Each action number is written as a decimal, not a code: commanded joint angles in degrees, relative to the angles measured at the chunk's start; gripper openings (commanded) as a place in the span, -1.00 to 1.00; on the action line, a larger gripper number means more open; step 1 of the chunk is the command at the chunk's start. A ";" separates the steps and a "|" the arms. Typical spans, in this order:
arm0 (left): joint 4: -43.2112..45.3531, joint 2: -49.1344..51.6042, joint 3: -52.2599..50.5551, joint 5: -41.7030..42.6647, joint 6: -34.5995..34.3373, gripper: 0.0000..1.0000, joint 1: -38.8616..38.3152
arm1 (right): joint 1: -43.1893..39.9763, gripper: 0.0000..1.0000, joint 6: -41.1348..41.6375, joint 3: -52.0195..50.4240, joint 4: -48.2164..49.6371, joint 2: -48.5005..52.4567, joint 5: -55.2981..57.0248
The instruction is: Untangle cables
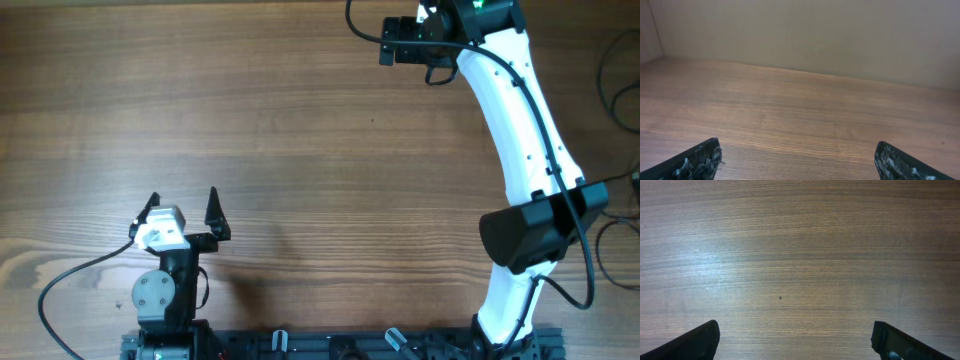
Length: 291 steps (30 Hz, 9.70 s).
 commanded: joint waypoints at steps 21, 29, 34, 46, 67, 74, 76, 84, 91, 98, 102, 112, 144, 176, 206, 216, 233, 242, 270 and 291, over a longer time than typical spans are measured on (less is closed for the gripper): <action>0.02 -0.61 -0.59 -0.37 7.54 1.00 -0.68 | 0.17 0.99 0.42 -0.11 -0.02 0.74 -0.72; 0.07 -0.61 -0.59 -0.15 7.54 1.00 -0.68 | 0.17 1.00 0.42 -0.09 -0.02 0.74 -0.72; 0.22 -0.57 -0.59 -0.15 7.52 1.00 -0.68 | 0.17 1.00 0.44 -0.09 -0.02 0.74 -0.72; 0.24 -0.52 -0.59 -0.15 7.54 1.00 -0.68 | 0.17 0.99 0.44 -0.09 -0.02 0.74 -0.74; 0.24 -0.52 -0.59 -0.15 7.54 1.00 -0.68 | 0.15 1.00 0.17 -0.09 1.46 0.74 2.64; 0.24 -0.52 -0.59 -0.15 7.54 1.00 -0.68 | 0.13 1.00 -2.51 -0.09 8.87 -0.87 10.32; 0.24 -0.52 -0.59 -0.15 7.54 1.00 -0.68 | 0.13 0.99 -3.98 -0.09 10.54 -1.64 10.32; 0.24 -0.52 -0.59 -0.15 7.54 1.00 -0.68 | 0.13 1.00 -5.81 -0.11 12.39 -3.82 10.34; 0.24 -0.52 -0.59 -0.15 7.54 1.00 -0.68 | 0.13 1.00 -5.75 -3.56 17.68 -8.24 9.49; 0.24 -0.52 -0.59 -0.15 7.54 1.00 -0.68 | 0.11 0.99 -5.55 -24.50 32.65 -20.06 8.94; 0.24 -0.52 -0.59 -0.15 7.54 1.00 -0.68 | -0.55 0.99 -5.57 -36.11 39.87 -27.02 7.39; 0.24 -0.52 -0.59 -0.15 7.54 1.00 -0.68 | -5.05 0.99 -5.81 -55.19 47.74 -41.35 4.13; 0.24 -0.52 -0.59 -0.15 7.54 1.00 -0.68 | -7.39 0.99 -3.58 -108.34 66.82 -88.32 -1.42; 0.24 -0.52 -0.59 -0.15 7.54 1.00 -0.68 | -9.94 0.99 -4.11 -119.56 66.82 -110.66 -1.92; 0.24 -0.52 -0.59 -0.15 7.54 1.00 -0.68 | -10.62 0.99 -5.97 -124.76 70.53 -117.46 -3.58; 0.24 -0.52 -0.59 -0.15 7.54 1.00 -0.68 | -10.62 0.99 -7.13 -126.77 74.16 -117.46 -6.54; 0.24 -0.52 -0.59 -0.15 7.54 1.00 -0.68 | -10.62 0.99 -7.19 -126.79 72.46 -117.46 -8.66; 0.24 -0.52 -0.59 -0.15 7.54 1.00 -0.68 | -10.62 0.99 -10.27 -126.79 72.41 -117.46 -9.14; 0.24 -0.52 -0.59 -0.15 7.54 1.00 -0.68 | -10.62 0.99 -26.16 -126.79 72.39 -117.48 -8.94; 0.24 -0.52 -0.59 -0.15 7.54 1.00 -0.68 | -10.62 0.99 -22.12 -126.79 72.39 -117.48 -9.09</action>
